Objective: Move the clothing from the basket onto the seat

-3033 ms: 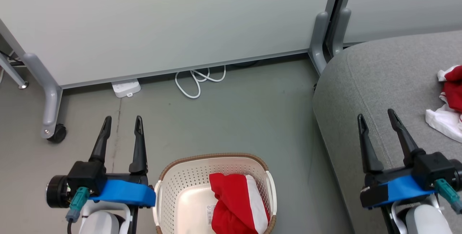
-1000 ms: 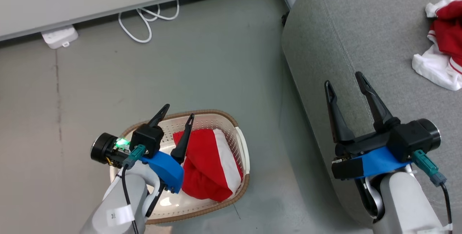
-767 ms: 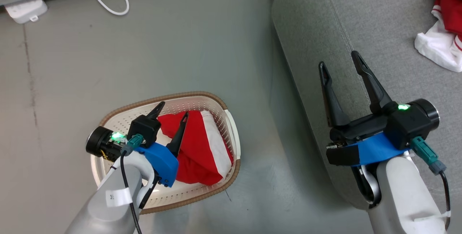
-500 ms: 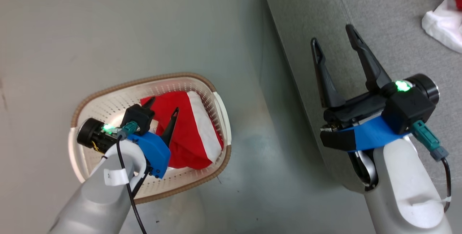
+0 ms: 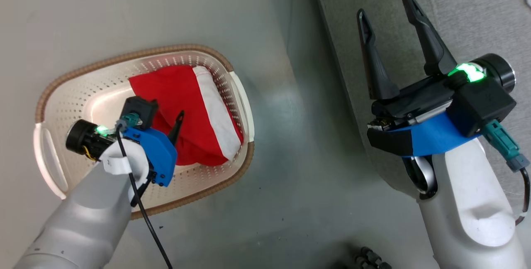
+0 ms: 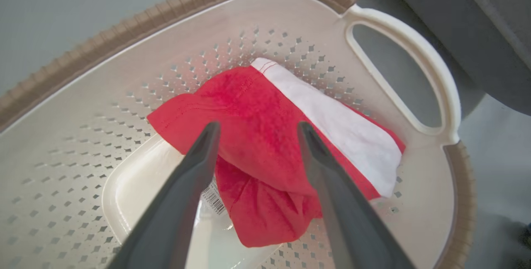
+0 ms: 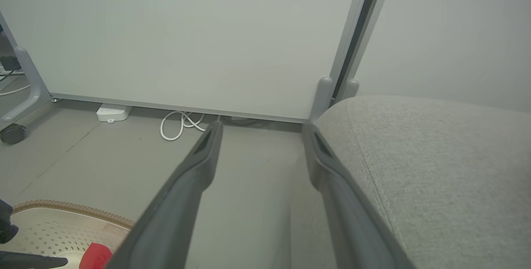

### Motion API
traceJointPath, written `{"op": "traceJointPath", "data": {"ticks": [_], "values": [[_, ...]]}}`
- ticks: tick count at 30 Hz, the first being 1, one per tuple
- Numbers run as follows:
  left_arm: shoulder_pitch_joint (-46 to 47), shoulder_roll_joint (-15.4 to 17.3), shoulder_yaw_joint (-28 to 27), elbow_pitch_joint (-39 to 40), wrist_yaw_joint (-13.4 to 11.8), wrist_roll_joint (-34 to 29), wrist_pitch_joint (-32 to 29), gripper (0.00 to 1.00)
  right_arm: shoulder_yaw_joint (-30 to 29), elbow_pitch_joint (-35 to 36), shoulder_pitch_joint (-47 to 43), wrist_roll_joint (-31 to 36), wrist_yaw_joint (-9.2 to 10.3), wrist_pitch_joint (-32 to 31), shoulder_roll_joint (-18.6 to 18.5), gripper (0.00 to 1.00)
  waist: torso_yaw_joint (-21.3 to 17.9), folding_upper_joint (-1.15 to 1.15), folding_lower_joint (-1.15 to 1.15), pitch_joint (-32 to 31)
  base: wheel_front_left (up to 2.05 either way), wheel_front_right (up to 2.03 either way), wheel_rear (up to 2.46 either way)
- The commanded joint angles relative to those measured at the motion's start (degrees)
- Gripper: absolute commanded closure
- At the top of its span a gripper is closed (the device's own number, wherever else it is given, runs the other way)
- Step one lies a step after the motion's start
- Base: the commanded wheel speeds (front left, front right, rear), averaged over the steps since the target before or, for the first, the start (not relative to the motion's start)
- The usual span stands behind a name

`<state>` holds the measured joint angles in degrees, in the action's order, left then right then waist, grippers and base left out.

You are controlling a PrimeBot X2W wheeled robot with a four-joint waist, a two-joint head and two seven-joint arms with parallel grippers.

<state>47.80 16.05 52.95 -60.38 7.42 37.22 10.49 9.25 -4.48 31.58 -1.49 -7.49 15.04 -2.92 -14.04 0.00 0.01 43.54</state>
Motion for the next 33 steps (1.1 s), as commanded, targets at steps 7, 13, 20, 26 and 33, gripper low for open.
{"op": "traceJointPath", "data": {"ticks": [7, 13, 20, 26, 33], "values": [[3.59, 1.49, 4.58, -0.48, 0.1, 4.62, -2.32, 0.0, 0.09, 1.04, 2.35, 0.39, -0.01, 0.22, 0.05, 0.0, -0.22, 0.0, -0.01, 5.21, 0.0, 0.0, 0.0], [5.46, 2.05, 6.67, -1.06, 0.1, 9.42, -4.23, 0.0, 0.24, 1.63, 3.17, 0.39, -0.01, 0.22, 0.05, 0.0, -0.31, 0.0, -0.01, 8.33, 0.0, 0.0, 0.0], [7.92, 2.31, 8.65, -0.52, 0.1, 14.27, -5.81, 0.0, 0.27, 2.31, 4.01, 0.17, -0.01, 0.22, 0.05, 0.0, -0.59, 0.0, -0.01, 11.6, 0.0, 0.0, 0.0], [10.38, 3.0, 10.14, -0.82, 0.1, 17.65, -6.47, 0.0, 0.54, 2.89, 4.67, -0.26, -0.01, 0.22, 0.05, 0.0, -1.3, 0.0, -0.01, 14.02, 0.0, 0.0, 0.0], [12.45, 3.02, 13.19, -2.09, 0.1, 19.06, -7.17, 0.0, 0.4, 3.2, 4.97, -0.64, -0.01, 0.22, 0.06, 0.0, -1.99, 0.0, -0.01, 15.62, 0.0, 0.0, 0.0]]}}
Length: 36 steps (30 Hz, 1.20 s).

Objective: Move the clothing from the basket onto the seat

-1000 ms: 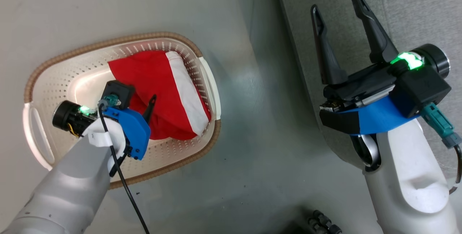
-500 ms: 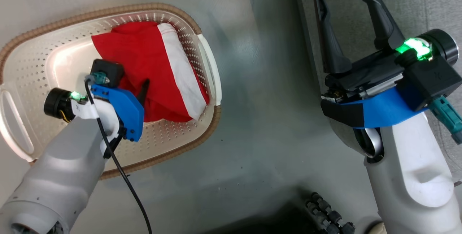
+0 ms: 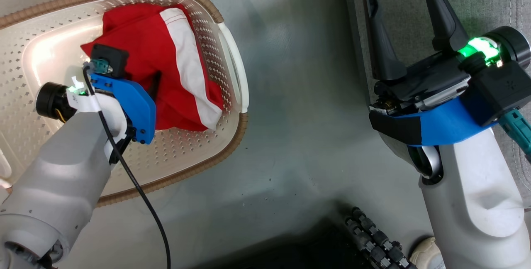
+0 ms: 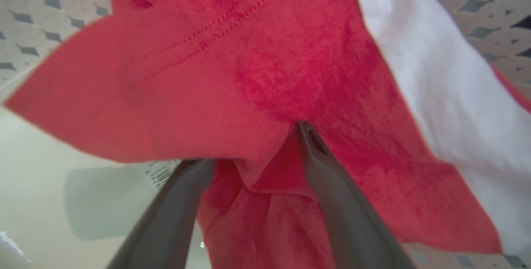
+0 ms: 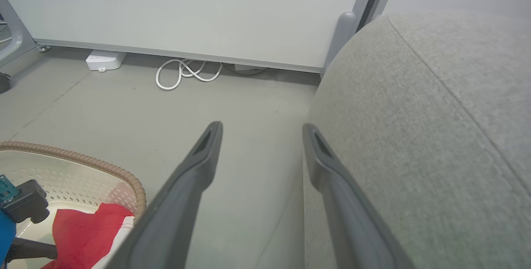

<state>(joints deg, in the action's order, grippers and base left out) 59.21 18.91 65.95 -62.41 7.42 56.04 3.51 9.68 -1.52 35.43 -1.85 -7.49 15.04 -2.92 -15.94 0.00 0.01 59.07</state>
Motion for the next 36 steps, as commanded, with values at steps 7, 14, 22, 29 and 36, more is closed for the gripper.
{"op": "traceJointPath", "data": {"ticks": [7, 14, 22, 29, 36], "values": [[1.97, 0.12, 3.08, -0.03, 0.1, 1.46, 0.16, 1.0, -0.3, 0.04, 1.09, -0.29, -0.01, 0.22, 0.06, 0.0, 0.01, 0.0, -0.01, 0.3, 0.0, 0.0, 0.0], [2.08, -0.29, 4.76, 1.09, 0.1, 3.17, 1.59, 1.0, -0.61, -0.58, 1.46, 0.05, -0.01, 0.22, 0.06, 0.0, 0.76, 0.0, -0.01, -0.79, 0.0, 0.0, 0.0], [0.68, -0.92, 6.16, 2.98, 0.1, 4.06, 5.05, 1.0, -1.08, -1.02, 0.8, 0.61, -0.01, 0.22, 0.05, 0.0, 2.22, 0.0, -0.01, -3.45, 0.0, 0.0, 0.0], [-1.16, -2.62, 7.0, 5.59, 0.1, 2.92, 9.67, 1.0, -1.85, -1.89, -0.74, 1.52, -0.01, 0.22, 0.05, 0.0, 4.46, 0.0, -0.01, -7.9, 0.0, 0.0, 0.0], [-3.17, -4.39, 7.33, 7.49, 0.1, 0.26, 11.66, 1.0, -2.7, -2.72, -2.52, 2.57, -0.01, 0.22, -0.2, 0.0, 7.17, 0.0, -0.01, -13.0, 0.0, 0.0, 0.0]]}}
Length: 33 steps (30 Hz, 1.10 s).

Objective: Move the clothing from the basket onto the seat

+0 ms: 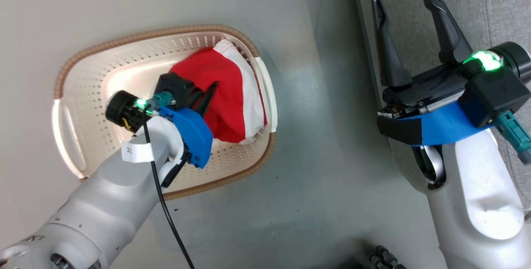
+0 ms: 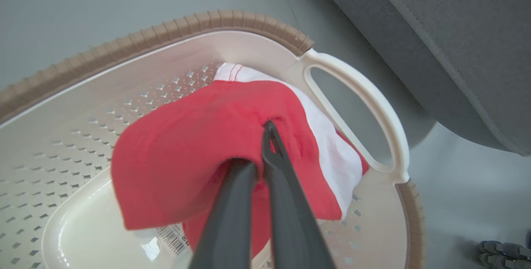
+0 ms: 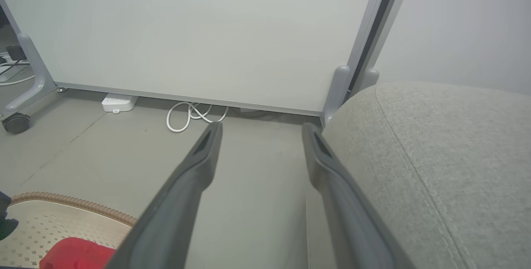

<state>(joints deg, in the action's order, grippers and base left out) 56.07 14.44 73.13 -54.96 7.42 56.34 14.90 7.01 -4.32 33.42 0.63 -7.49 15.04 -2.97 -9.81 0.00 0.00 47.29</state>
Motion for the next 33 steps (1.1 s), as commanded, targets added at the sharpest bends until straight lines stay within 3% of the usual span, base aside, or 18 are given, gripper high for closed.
{"op": "traceJointPath", "data": {"ticks": [1, 20, 33], "values": [[-0.11, -0.04, -0.2, 0.52, 0.1, -0.37, 0.3, 1.0, -0.12, -0.1, -0.83, 0.07, -0.01, 0.22, -0.33, 0.0, 1.41, 0.0, 0.0, -2.07, 0.0, 0.0, 0.0], [-13.44, -1.09, -21.57, 16.77, 0.1, -21.35, 0.36, 1.0, -1.66, -3.41, -9.8, -0.78, -0.01, 0.22, -2.69, 0.0, 6.55, 0.0, 0.0, -20.13, 0.0, 0.0, 0.0], [-14.63, -2.91, -27.85, 23.96, 0.1, -28.97, 0.36, 1.0, -1.99, -5.21, -15.36, -1.57, -0.01, 0.22, -3.22, 0.0, 8.68, 0.0, 0.0, -30.6, 0.0, 0.0, 0.0]]}}
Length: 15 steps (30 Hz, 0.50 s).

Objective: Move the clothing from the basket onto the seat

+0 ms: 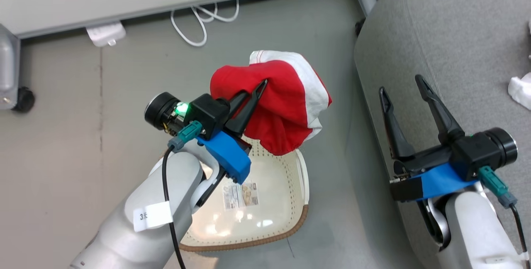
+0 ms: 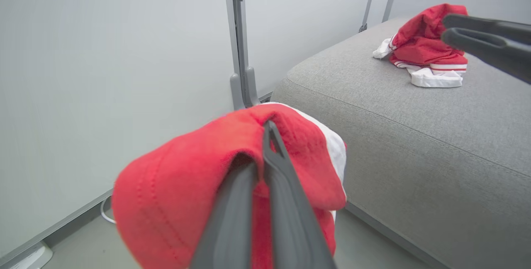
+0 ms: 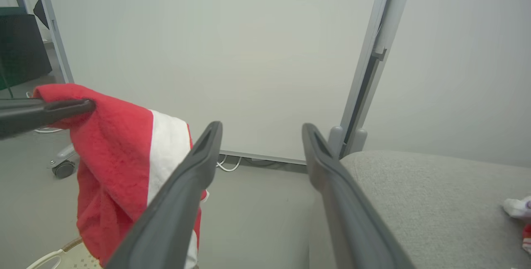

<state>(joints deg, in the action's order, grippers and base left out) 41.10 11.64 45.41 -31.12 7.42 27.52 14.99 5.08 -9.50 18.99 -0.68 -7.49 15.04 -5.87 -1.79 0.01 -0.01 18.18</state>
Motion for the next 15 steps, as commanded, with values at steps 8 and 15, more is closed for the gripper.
{"op": "traceJointPath", "data": {"ticks": [8, 15], "values": [[2.93, -1.23, -0.58, 2.5, 0.1, -1.7, 0.28, 1.0, -0.63, -0.48, -4.15, -0.43, -0.01, 0.22, -0.31, 0.0, 1.64, -0.01, 0.01, -6.22, 0.0, 0.0, 0.0], [4.58, -1.72, 0.17, 3.72, 0.1, -1.67, 0.27, 1.0, -1.39, -0.78, -6.79, -0.54, -0.01, 0.22, -0.38, 0.0, 2.62, -0.01, 0.01, -9.51, 0.0, 0.0, 0.0]]}}
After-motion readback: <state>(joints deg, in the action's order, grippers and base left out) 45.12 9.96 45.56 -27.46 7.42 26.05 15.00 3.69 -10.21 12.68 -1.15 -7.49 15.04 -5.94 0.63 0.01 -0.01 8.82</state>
